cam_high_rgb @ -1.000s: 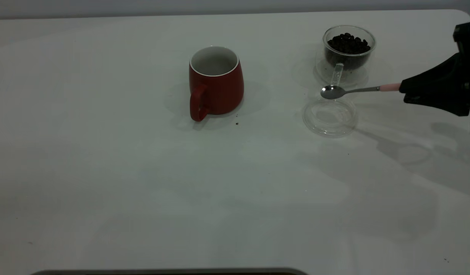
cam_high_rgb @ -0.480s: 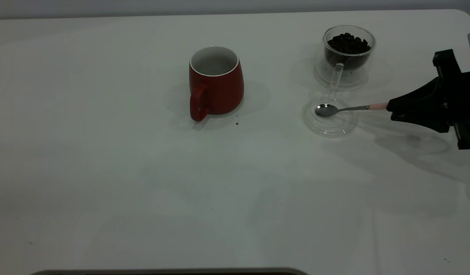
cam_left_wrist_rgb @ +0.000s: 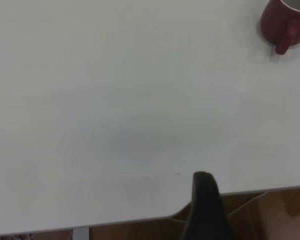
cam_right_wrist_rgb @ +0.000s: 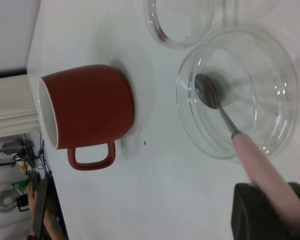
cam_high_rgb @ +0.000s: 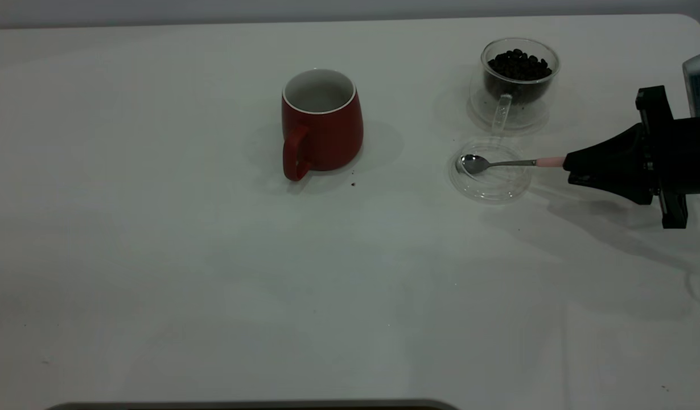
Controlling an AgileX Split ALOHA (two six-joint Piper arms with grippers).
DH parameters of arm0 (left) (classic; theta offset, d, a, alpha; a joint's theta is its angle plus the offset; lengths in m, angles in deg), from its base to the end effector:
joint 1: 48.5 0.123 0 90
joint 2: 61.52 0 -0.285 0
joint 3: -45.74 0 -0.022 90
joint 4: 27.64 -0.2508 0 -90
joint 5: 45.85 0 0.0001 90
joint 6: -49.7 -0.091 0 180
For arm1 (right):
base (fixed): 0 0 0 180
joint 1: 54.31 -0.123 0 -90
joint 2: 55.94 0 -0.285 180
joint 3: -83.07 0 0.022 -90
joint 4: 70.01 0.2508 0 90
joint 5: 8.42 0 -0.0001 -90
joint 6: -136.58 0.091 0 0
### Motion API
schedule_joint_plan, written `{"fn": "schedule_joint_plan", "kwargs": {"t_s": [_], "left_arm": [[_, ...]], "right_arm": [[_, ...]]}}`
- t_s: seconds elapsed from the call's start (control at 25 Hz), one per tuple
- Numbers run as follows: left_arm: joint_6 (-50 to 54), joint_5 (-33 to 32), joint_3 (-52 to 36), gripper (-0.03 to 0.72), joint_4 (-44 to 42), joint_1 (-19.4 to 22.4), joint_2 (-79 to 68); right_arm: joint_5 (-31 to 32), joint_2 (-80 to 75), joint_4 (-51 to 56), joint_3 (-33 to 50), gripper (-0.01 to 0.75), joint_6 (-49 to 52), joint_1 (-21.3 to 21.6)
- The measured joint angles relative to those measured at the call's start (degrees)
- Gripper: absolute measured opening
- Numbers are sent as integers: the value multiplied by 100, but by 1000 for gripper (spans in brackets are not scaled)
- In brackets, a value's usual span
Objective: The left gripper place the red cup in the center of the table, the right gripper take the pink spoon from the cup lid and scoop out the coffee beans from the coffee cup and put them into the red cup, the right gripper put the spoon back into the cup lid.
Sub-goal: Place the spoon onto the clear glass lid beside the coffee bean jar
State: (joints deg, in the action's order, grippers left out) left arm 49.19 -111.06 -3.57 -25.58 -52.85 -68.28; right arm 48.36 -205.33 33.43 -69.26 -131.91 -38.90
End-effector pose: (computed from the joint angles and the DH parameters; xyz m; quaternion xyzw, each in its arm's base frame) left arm -0.0097 -0.0022 0.2675 0.0384 0.8706 -0.0343 0.4893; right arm 0.3092 -0.0084 -0.0300 0.2181 0.8491 0.4618 0.1349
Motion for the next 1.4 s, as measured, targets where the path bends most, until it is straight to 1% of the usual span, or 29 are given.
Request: {"fn": "schedule_joint_plan", "kwargs": {"t_s": [0.24, 0.36, 0.48, 0.6, 0.68, 0.76, 0.88, 1.08, 1.2, 1.28, 1.4], "left_arm": [[0, 0, 0, 569, 0, 0, 0], [0, 0, 0, 569, 0, 0, 0], [0, 0, 0, 569, 0, 0, 0], [0, 0, 0, 569, 0, 0, 0], [0, 0, 0, 569, 0, 0, 0], [0, 0, 0, 569, 0, 0, 0], [5, 0, 0, 569, 0, 0, 0], [5, 0, 0, 569, 0, 0, 0], [13, 0, 0, 569, 0, 0, 0], [13, 0, 0, 569, 0, 0, 0], [13, 0, 0, 569, 0, 0, 0]], "right_arm": [[1, 0, 0, 0, 116, -169, 0], [1, 0, 0, 0, 157, -212, 0], [1, 0, 0, 0, 258, -226, 0], [-16, 0, 0, 0, 377, -245, 0], [-27, 0, 0, 0, 435, -252, 0], [-52, 0, 0, 0, 482, -252, 0], [-209, 0, 0, 0, 525, -108, 0], [-656, 0, -234, 0, 551, 225, 6], [-717, 20, -572, 0, 551, 408, 63], [-837, 142, -956, 0, 551, 773, 140], [-1208, 631, -1837, 0, 552, 1656, 187]]}}
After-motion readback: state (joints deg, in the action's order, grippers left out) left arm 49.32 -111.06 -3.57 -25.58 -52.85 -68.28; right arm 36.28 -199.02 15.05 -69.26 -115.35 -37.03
